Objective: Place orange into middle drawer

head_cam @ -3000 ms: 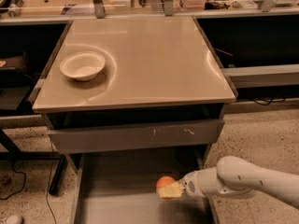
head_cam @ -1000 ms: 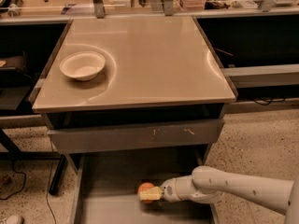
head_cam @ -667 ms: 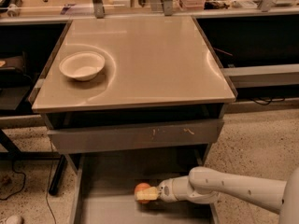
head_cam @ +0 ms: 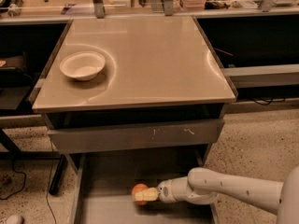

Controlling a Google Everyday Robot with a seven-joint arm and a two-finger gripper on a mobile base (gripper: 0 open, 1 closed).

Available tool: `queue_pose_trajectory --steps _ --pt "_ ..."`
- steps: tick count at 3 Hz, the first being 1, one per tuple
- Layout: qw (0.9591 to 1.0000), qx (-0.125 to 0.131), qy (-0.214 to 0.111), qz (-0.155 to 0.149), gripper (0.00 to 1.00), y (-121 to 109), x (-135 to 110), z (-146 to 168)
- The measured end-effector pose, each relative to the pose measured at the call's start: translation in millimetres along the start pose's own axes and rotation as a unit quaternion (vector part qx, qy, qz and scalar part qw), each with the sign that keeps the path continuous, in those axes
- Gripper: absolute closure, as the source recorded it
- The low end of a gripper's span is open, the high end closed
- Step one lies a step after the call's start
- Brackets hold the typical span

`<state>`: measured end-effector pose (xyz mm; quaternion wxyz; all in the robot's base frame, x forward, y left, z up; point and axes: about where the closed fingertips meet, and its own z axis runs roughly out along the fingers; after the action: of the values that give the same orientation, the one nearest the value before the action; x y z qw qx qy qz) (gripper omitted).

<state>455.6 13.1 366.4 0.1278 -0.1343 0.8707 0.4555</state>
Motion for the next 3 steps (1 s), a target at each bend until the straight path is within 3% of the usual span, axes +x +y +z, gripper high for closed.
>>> queue_pose_trajectory --steps 3 --pt "1.0000 0.000 0.000 0.000 0.12 0.0 0.0 0.1"
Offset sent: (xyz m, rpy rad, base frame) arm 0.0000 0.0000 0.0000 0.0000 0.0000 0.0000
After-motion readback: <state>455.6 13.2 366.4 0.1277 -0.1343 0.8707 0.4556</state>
